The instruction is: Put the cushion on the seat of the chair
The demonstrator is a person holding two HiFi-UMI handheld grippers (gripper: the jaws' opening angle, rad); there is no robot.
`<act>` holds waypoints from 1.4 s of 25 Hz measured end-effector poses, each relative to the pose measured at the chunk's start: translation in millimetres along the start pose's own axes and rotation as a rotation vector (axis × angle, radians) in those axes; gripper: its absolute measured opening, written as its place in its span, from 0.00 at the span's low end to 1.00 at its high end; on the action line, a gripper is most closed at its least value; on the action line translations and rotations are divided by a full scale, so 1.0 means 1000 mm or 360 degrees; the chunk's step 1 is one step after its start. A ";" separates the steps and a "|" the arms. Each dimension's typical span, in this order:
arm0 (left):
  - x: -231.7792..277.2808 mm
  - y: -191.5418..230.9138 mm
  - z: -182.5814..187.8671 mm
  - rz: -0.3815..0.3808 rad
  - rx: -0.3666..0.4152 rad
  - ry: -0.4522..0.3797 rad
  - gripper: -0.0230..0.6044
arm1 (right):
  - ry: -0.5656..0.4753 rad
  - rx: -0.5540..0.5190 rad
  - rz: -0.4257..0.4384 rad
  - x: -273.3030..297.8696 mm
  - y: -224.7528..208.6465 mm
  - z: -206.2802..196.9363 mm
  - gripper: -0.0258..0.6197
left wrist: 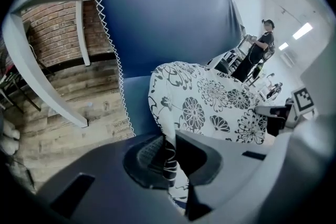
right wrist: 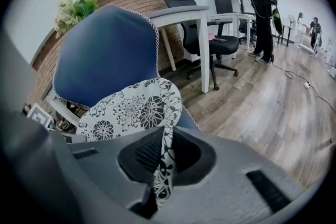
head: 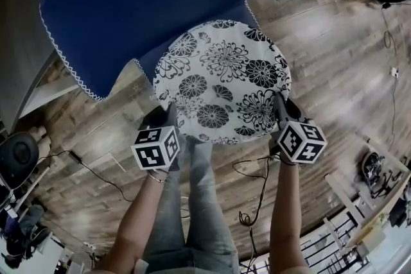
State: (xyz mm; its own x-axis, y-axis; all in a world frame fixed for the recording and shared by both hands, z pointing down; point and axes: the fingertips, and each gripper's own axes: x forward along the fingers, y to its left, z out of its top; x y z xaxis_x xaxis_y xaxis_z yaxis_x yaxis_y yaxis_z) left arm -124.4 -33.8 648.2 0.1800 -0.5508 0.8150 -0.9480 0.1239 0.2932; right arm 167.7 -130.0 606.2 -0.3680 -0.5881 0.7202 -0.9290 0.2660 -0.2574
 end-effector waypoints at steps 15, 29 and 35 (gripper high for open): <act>0.014 0.009 -0.005 0.0086 -0.0095 0.0054 0.07 | 0.0143 0.0102 -0.0119 0.033 -0.022 -0.017 0.08; 0.024 0.012 -0.011 0.0234 -0.0052 0.0143 0.07 | 0.0199 0.0063 -0.0222 0.045 -0.035 -0.023 0.12; 0.028 0.014 -0.011 0.0274 -0.0051 0.0165 0.07 | 0.0209 0.0075 -0.0246 0.047 -0.040 -0.025 0.15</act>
State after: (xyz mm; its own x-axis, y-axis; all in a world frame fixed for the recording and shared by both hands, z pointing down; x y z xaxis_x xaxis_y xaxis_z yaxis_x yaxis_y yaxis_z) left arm -130.0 -38.0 680.9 0.0436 -0.4314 0.9011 -0.9585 0.2362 0.1594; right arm 188.8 -149.6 666.7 -0.2153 -0.5139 0.8304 -0.9760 0.1424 -0.1649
